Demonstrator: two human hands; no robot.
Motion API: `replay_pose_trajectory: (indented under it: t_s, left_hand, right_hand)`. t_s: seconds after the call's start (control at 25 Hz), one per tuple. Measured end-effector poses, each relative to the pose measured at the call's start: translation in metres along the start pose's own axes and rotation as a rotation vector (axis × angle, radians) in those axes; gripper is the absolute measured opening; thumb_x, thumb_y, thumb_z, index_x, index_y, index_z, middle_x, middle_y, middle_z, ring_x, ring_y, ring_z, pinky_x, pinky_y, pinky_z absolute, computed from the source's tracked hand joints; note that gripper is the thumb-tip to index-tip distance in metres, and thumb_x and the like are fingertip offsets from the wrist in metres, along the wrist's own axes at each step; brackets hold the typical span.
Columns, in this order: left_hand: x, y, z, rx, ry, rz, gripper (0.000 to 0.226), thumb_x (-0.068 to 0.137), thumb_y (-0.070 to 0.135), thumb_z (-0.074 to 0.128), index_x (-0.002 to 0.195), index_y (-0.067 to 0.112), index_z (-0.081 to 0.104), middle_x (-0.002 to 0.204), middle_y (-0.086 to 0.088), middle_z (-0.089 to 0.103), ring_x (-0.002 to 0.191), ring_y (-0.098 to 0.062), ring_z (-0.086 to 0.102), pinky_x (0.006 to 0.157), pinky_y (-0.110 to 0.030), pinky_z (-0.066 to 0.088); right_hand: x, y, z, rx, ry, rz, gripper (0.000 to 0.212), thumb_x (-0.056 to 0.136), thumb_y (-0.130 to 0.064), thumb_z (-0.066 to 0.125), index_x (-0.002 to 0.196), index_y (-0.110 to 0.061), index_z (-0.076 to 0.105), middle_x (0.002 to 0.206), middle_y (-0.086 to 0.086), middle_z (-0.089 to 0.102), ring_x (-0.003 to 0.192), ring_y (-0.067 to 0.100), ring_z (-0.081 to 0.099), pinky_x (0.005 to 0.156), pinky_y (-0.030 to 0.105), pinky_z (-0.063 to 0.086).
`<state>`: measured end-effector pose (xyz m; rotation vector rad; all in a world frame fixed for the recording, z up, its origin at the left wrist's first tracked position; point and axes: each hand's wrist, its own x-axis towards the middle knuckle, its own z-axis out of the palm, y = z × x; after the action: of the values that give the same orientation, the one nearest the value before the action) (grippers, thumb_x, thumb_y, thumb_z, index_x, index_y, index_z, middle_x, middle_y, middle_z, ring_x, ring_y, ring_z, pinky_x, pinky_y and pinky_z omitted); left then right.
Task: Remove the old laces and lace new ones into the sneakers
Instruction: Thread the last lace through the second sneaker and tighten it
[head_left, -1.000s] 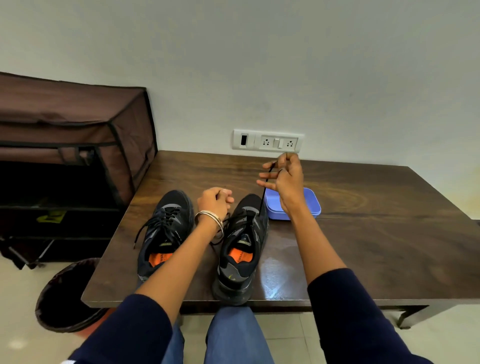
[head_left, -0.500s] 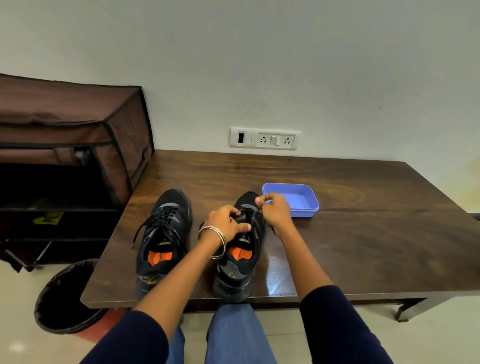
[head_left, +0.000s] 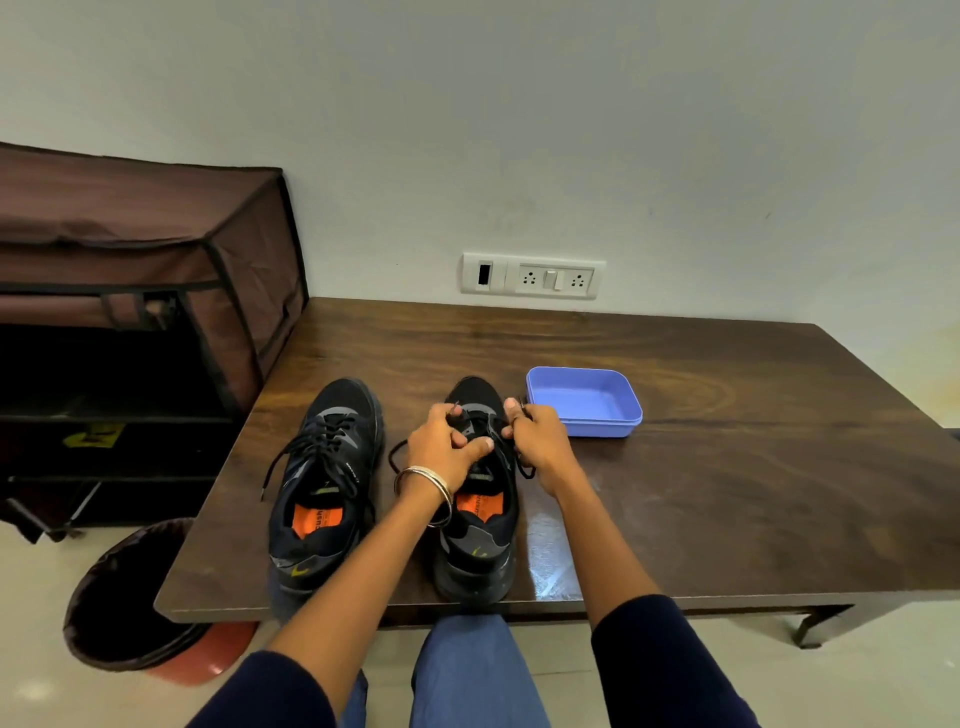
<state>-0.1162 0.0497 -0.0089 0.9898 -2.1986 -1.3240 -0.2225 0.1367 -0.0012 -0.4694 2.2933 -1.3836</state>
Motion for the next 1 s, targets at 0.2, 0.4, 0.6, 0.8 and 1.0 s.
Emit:
replay_pose_trajectory:
  t_s: [0.2, 0.4, 0.6, 0.8, 1.0]
  left_hand:
    - [0.014, 0.019, -0.01, -0.441, 0.067, -0.006, 0.023, 0.102, 0.018, 0.04, 0.098, 0.015, 0.062, 0.078, 0.003, 0.061, 0.07, -0.012, 0.056, 0.061, -0.022, 0.043]
    - [0.011, 0.04, -0.015, -0.542, 0.021, -0.005, 0.025, 0.1, 0.008, 0.045, 0.101, 0.003, 0.069, 0.072, 0.002, 0.064, 0.052, 0.003, 0.054, 0.048, -0.013, 0.045]
    - [0.008, 0.041, -0.018, -0.515, -0.059, 0.05, 0.024, 0.097, 0.009, 0.051, 0.082, 0.01, 0.07, 0.074, -0.011, 0.063, 0.067, -0.016, 0.054, 0.062, -0.026, 0.046]
    - [0.008, 0.038, -0.024, -0.439, -0.144, 0.146, 0.025, 0.096, 0.004, 0.051, 0.081, 0.012, 0.07, 0.078, -0.013, 0.067, 0.076, -0.021, 0.061, 0.078, -0.041, 0.053]
    - [0.005, 0.041, -0.027, -0.524, -0.207, 0.13, 0.024, 0.098, 0.011, 0.05, 0.085, 0.004, 0.069, 0.082, -0.017, 0.062, 0.077, -0.026, 0.057, 0.075, -0.044, 0.052]
  right_hand:
    - [-0.011, -0.029, -0.002, 0.31, 0.018, -0.124, 0.023, 0.101, -0.012, 0.046, 0.1, -0.007, 0.068, 0.073, 0.002, 0.061, 0.062, 0.011, 0.054, 0.061, 0.026, 0.045]
    - [-0.017, -0.048, 0.007, 0.307, 0.042, -0.292, 0.015, 0.094, -0.012, 0.059, 0.095, -0.024, 0.067, 0.091, 0.004, 0.074, 0.088, 0.019, 0.071, 0.083, 0.039, 0.058]
    - [-0.029, -0.057, 0.004, 0.495, -0.007, -0.172, 0.012, 0.088, -0.005, 0.066, 0.086, -0.012, 0.074, 0.086, 0.014, 0.074, 0.086, 0.027, 0.071, 0.081, 0.041, 0.059]
    - [-0.031, -0.061, -0.004, 0.627, -0.102, -0.029, 0.007, 0.086, 0.001, 0.066, 0.09, 0.001, 0.072, 0.087, 0.02, 0.071, 0.08, 0.027, 0.068, 0.07, 0.032, 0.06]
    - [-0.037, -0.067, -0.008, 0.67, -0.156, -0.024, 0.014, 0.09, 0.004, 0.056, 0.084, 0.001, 0.069, 0.068, 0.01, 0.067, 0.06, 0.015, 0.063, 0.061, 0.029, 0.055]
